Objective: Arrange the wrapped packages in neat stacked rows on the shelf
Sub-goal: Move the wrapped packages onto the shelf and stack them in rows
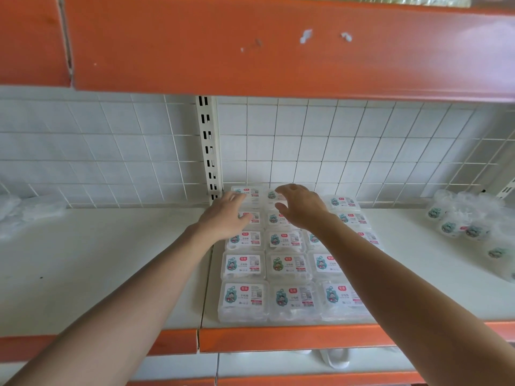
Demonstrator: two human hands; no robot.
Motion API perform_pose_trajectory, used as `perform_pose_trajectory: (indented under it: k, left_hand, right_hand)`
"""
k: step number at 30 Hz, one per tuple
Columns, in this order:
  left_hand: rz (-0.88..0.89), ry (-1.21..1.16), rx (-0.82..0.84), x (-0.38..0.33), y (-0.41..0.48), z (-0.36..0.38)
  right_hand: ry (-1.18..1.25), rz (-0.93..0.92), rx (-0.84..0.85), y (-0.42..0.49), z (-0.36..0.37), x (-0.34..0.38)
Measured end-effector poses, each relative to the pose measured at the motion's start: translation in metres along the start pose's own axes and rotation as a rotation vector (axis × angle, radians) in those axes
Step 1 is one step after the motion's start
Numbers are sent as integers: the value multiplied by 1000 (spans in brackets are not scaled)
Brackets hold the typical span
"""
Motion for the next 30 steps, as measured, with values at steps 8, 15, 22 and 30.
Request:
perform_pose_trajectory:
  k: [8,15,22,30]
  left_hand:
    - [-105,153,-71,-7,-15,-4]
    - [-189,258,-83,19,-58,-26]
    - [-188,305,-126,80,-136,-74]
    - [-248,295,-140,169,-241,-121]
  right_hand:
    - [-22,-105,-27,-14,-8,11]
    - [-95,-153,-14,-42,-12,56]
    - [-86,-157,-68,-73,-10,157]
    - [-71,-198,-56,-102,11,297]
Point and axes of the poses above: each hand's wrist, its own y-axis towards the middle knuckle, its own z-axis out of the palm, x = y × z, the point moved 3 cm from there along y, towards the middle knuckle, and after that the axes turned 9 degrees about z, right-handed, at the moved point
